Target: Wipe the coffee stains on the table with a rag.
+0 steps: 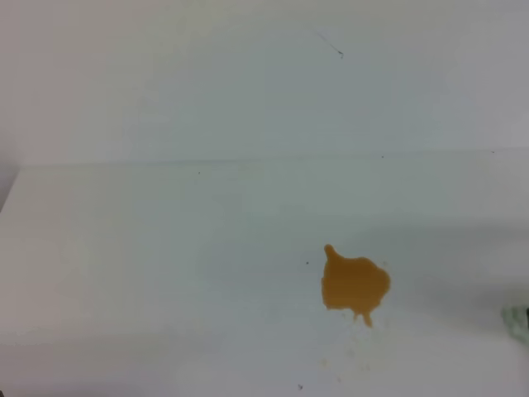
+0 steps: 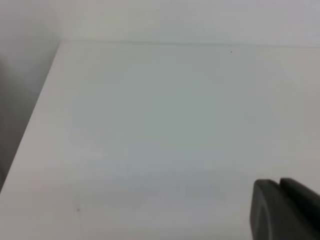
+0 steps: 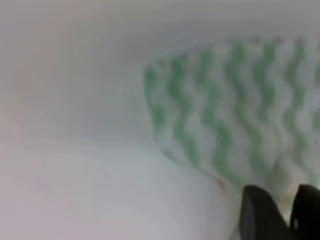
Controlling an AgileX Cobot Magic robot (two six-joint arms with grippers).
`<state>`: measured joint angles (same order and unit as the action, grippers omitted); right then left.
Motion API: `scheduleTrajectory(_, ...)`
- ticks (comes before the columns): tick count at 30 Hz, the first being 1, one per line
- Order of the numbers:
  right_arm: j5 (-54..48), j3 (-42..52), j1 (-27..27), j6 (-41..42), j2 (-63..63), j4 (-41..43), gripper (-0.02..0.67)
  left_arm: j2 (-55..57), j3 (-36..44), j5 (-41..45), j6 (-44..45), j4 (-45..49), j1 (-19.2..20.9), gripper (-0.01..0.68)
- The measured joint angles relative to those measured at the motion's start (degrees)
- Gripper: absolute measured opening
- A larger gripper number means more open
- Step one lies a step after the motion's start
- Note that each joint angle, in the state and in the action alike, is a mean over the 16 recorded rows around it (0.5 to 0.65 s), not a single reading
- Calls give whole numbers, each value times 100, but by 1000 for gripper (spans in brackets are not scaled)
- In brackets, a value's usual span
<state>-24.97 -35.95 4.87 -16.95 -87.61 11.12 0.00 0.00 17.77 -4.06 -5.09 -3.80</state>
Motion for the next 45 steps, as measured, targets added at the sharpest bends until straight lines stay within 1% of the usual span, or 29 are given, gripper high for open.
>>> scheduleTrajectory(4, -72, -128, 0, 29, 144, 107, 152, 0, 0, 0, 0, 0, 0, 1)
scheduleTrajectory(8, -61, -225, 0, 45, 222, 212, 164, 0, 0, 5, 0, 0, 0, 1)
scheduleTrajectory(11, -15, -271, 0, 36, 230, 284, 197, 0, 0, 5, 0, 0, 0, 1)
scheduleTrajectory(20, 238, -293, 0, 2, -98, 372, 336, 0, 0, 5, 0, 0, 0, 1)
scheduleTrajectory(22, 275, -293, 0, 1, -232, 370, 353, 0, 0, 5, 0, 0, 0, 1)
scheduleTrajectory(24, 295, -295, 0, 3, -374, 370, 353, 0, 0, 5, 0, 0, 0, 1)
scheduleTrajectory(27, 323, -297, 0, 5, -582, 370, 314, 0, 0, 5, 0, 0, 0, 0)
scheduleTrajectory(34, 386, -346, 0, 49, -834, 362, 150, 0, 0, 5, 0, 0, 0, 0)
scheduleTrajectory(38, 347, -469, 13, 282, -785, 213, 71, 0, 0, 5, 0, 0, 0, 0)
scheduleTrajectory(41, 280, -637, 58, 596, -708, -45, 37, 0, 0, 5, 0, 0, 0, 1)
scheduleTrajectory(45, 153, -982, 196, 1219, -630, -606, 26, 0, 0, 5, 0, 0, 0, 1)
